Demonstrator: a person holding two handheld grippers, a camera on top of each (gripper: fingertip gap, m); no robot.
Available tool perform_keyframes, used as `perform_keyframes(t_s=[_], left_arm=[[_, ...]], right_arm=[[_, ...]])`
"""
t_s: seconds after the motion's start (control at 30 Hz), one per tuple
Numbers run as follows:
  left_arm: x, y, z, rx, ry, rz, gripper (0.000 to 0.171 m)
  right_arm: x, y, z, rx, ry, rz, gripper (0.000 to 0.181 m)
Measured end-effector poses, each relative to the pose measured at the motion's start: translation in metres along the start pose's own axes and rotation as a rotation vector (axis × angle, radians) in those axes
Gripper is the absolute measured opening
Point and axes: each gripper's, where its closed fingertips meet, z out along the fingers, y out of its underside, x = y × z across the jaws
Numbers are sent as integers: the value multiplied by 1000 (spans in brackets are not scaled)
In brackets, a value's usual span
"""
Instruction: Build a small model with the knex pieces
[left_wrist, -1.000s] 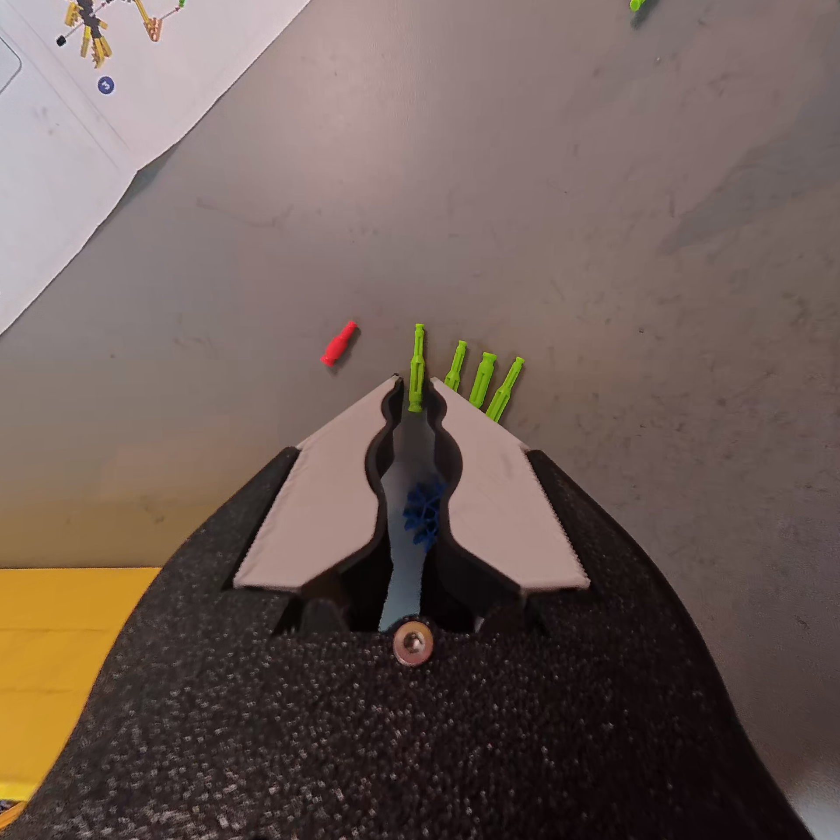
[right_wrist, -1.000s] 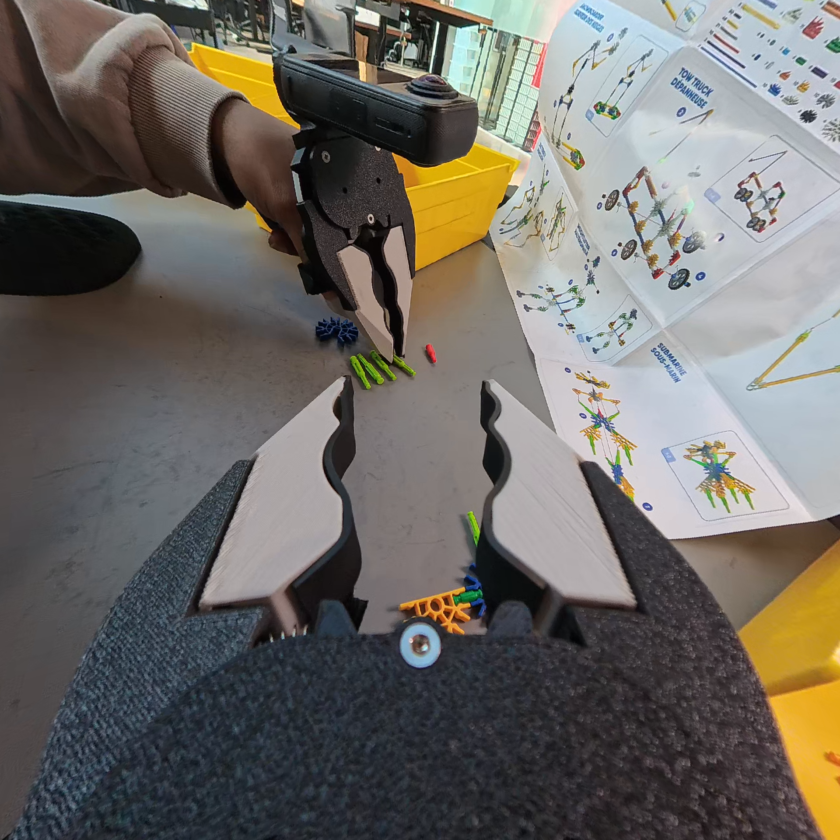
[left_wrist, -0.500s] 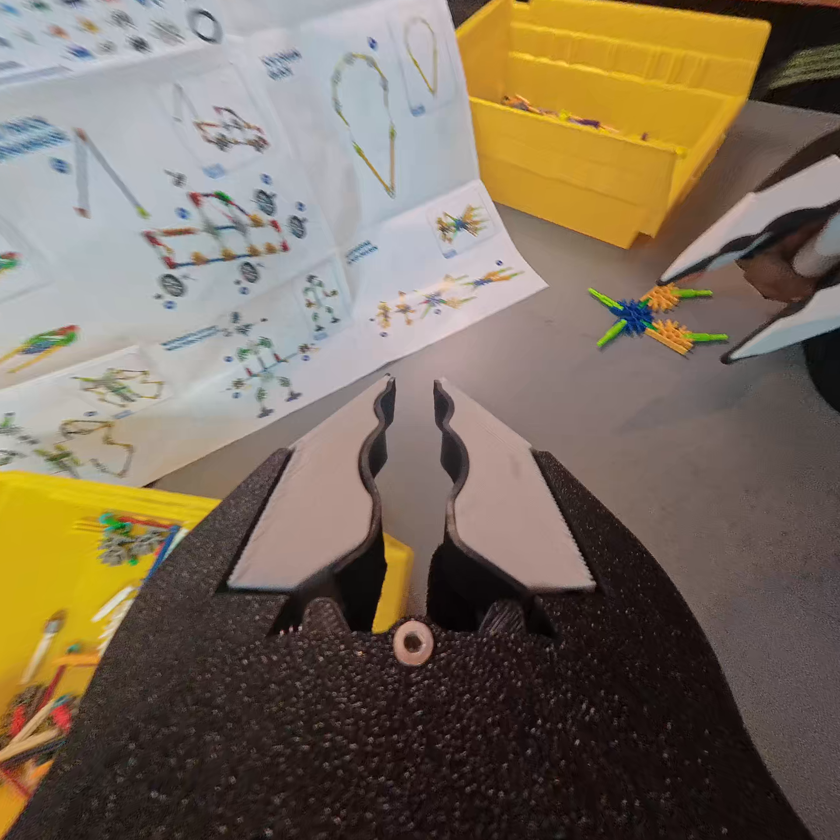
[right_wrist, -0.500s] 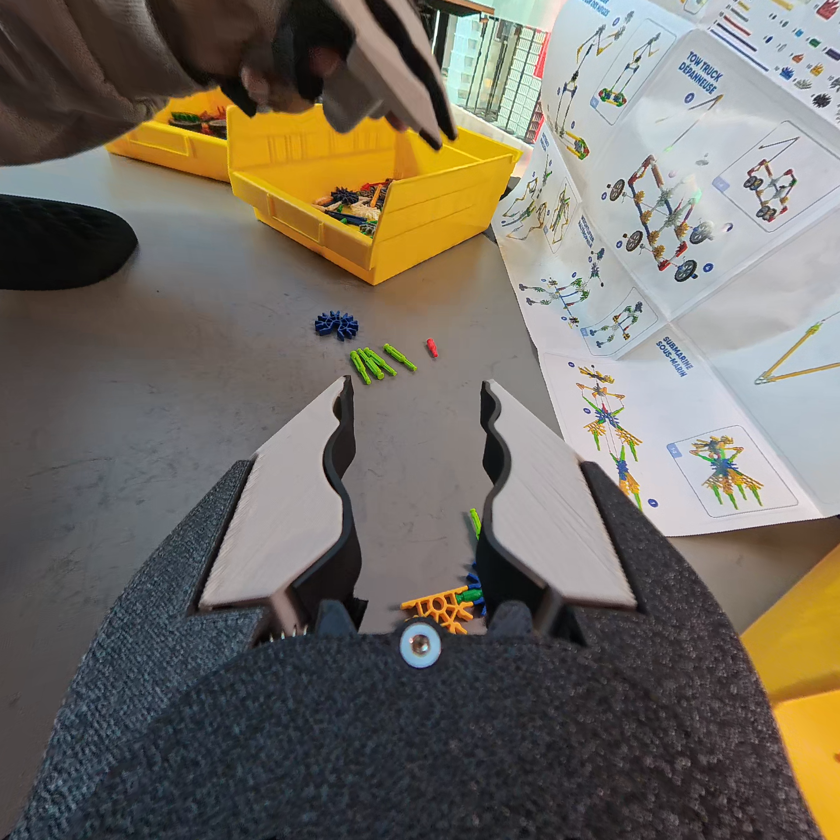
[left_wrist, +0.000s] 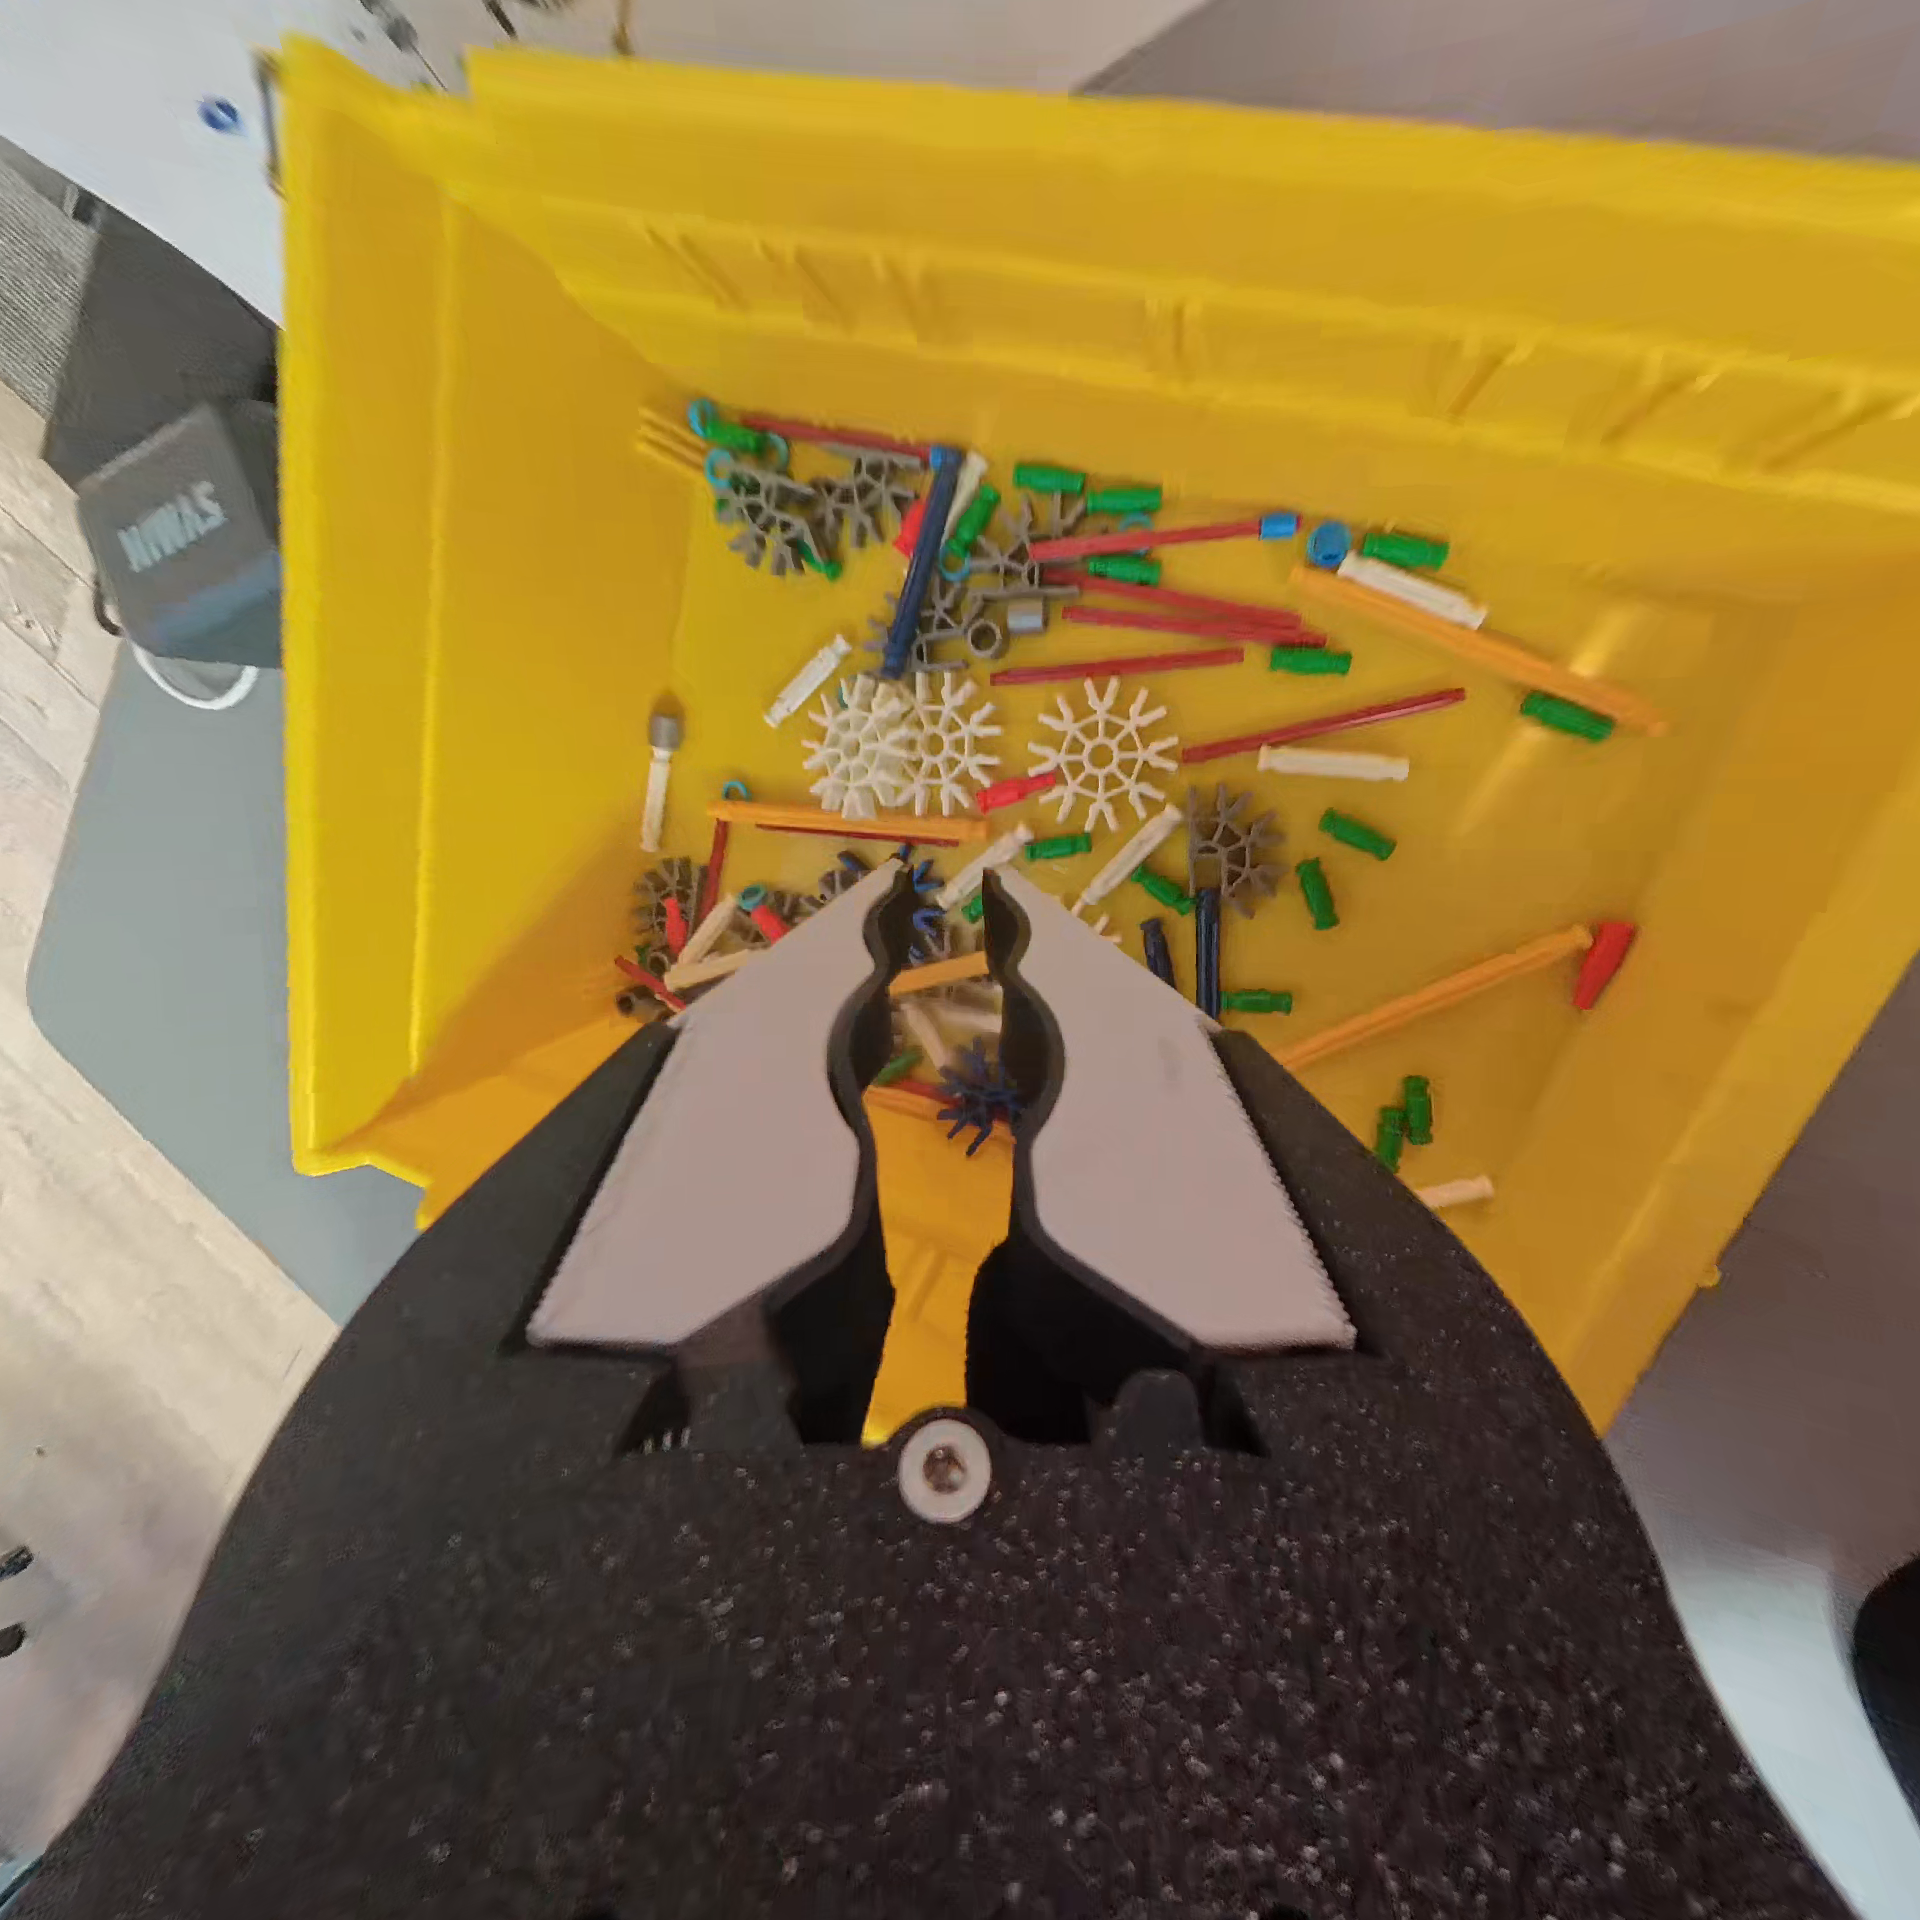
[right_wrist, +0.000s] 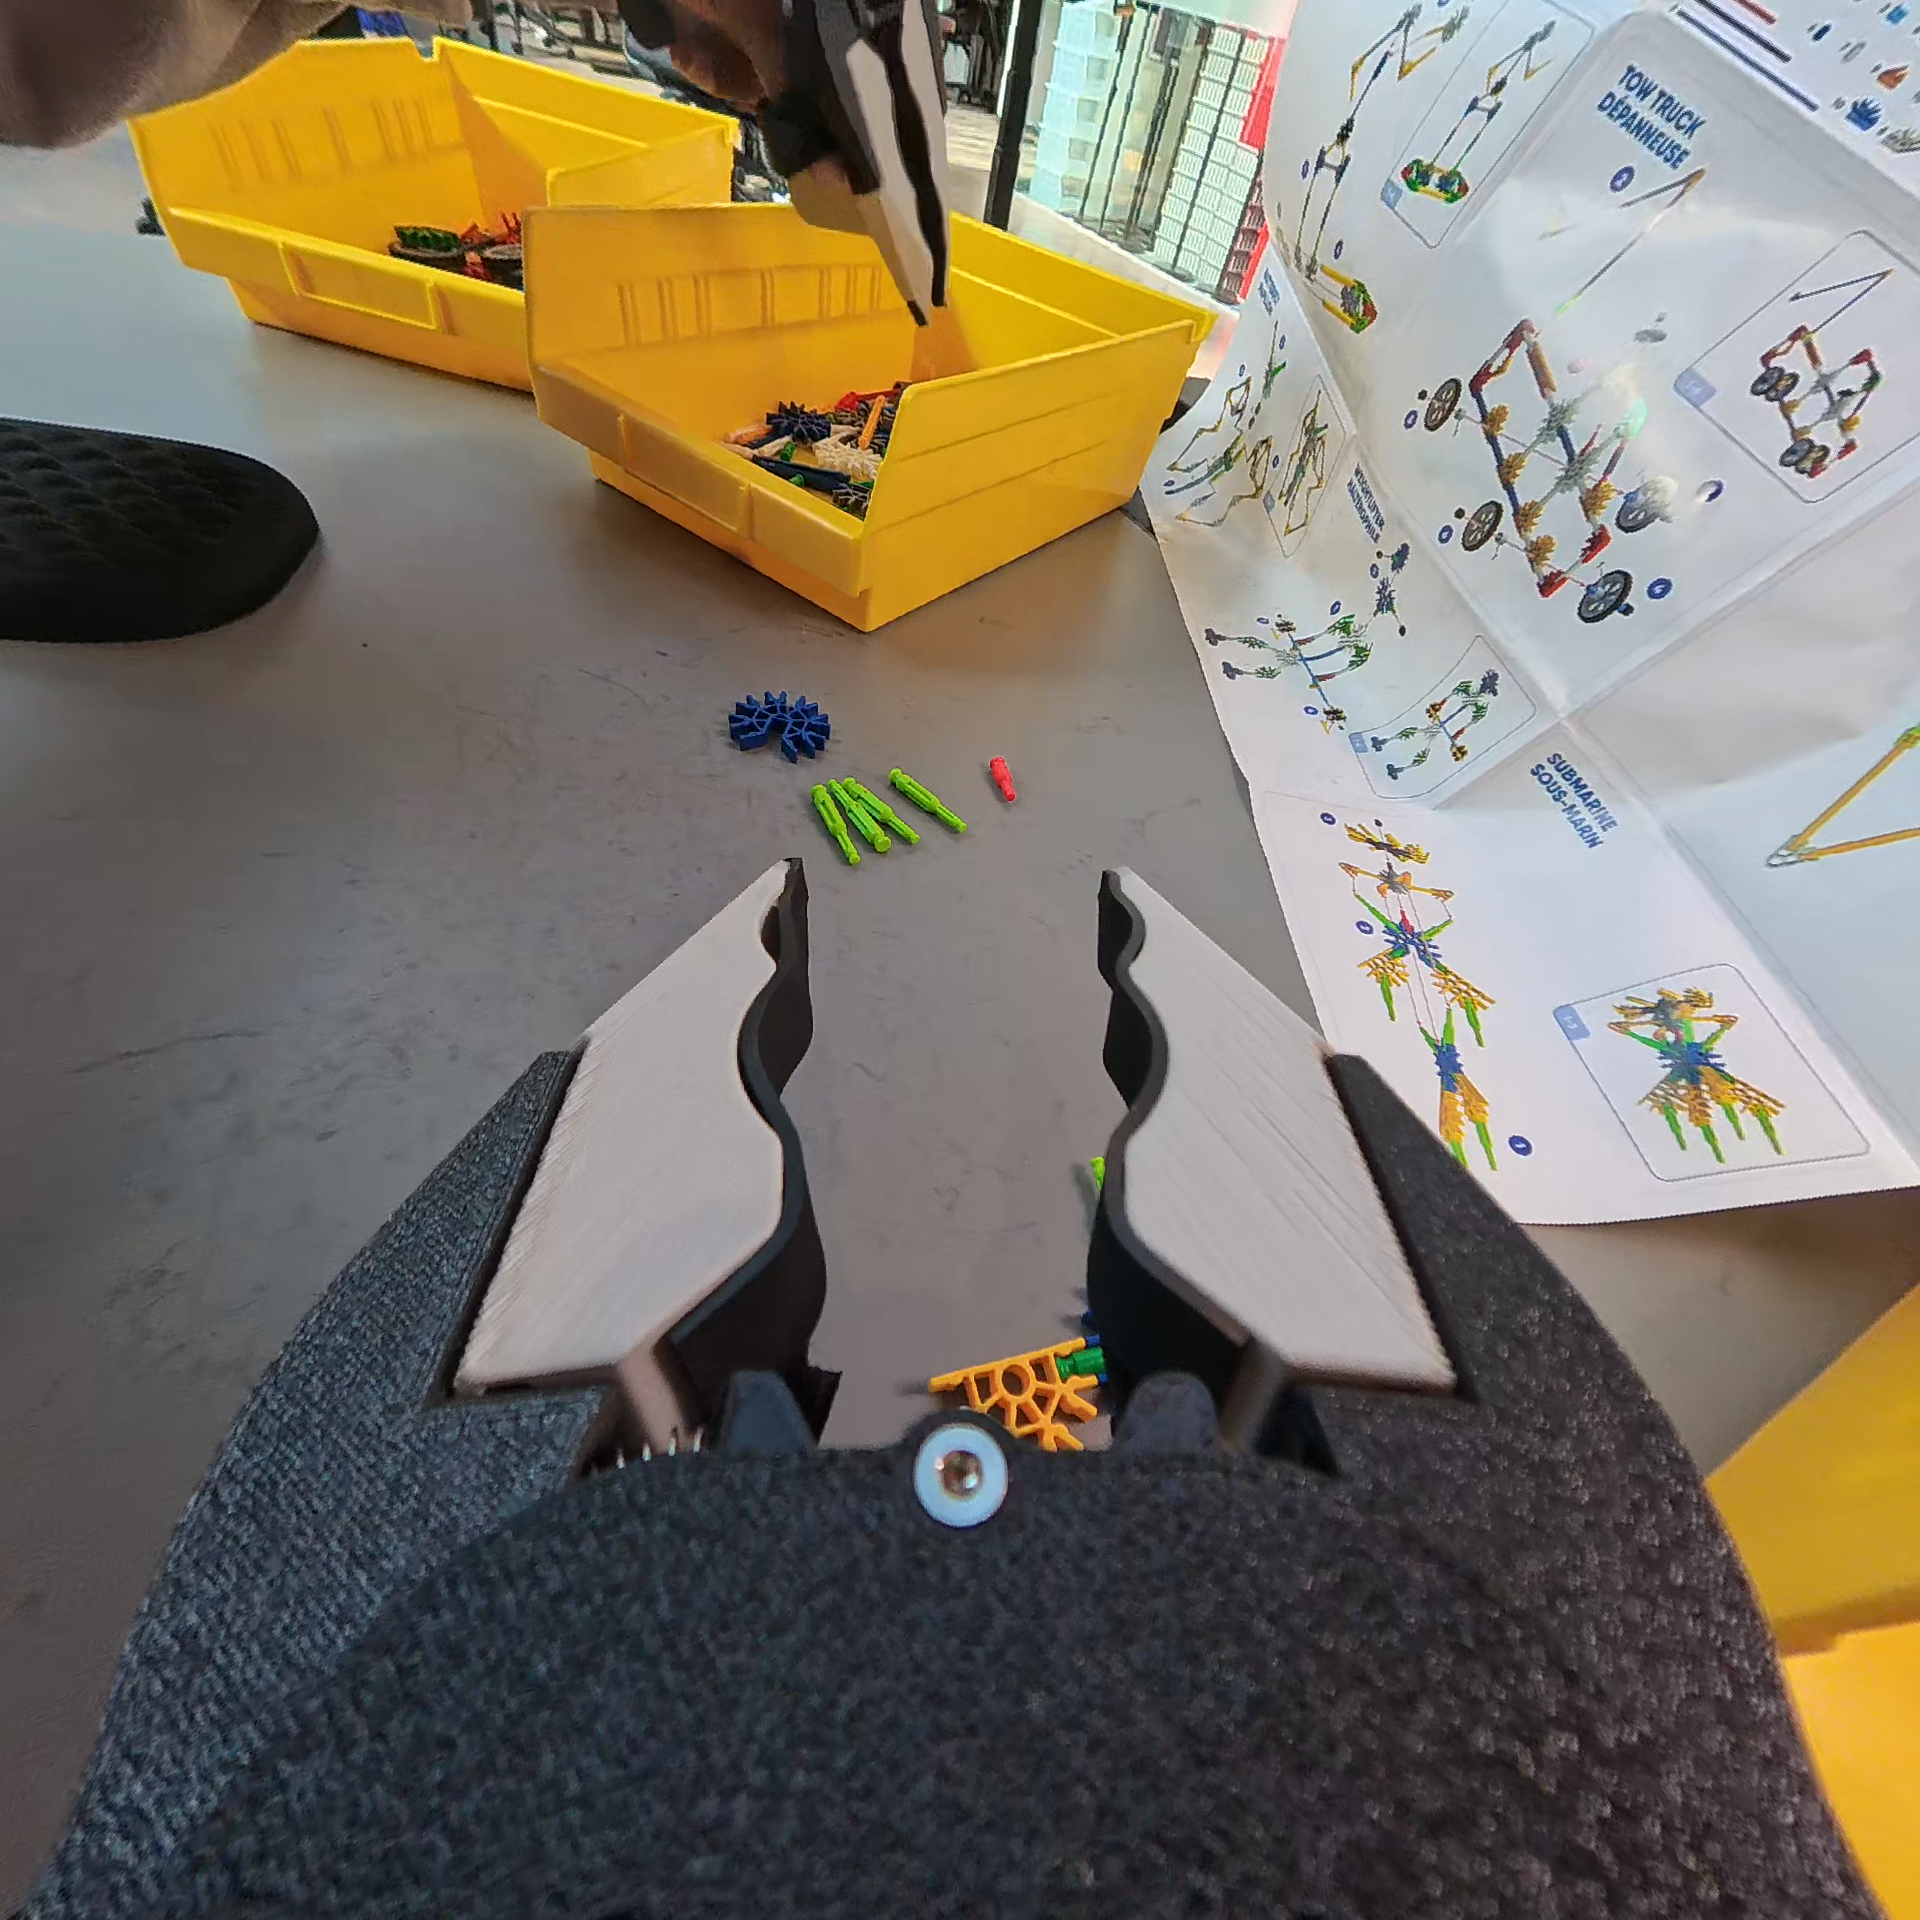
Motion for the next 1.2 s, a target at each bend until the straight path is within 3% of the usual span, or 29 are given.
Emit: perform_keyframes(t_s=[0.17,0.3,0.57,1.2], left_arm=[[14,26,29,-175,94,117,14],[22,37,44,-245,135,193,16],[23,22,56,-194,112,269,14],[29,27,62,-212,117,376,6]], right_arm=[[3,3,0,-5,2,14,54],[2,5,1,-11,-1,15,53],[3,8,2,-19,-4,16,53],[1,9,3,-28,-7,10,53]])
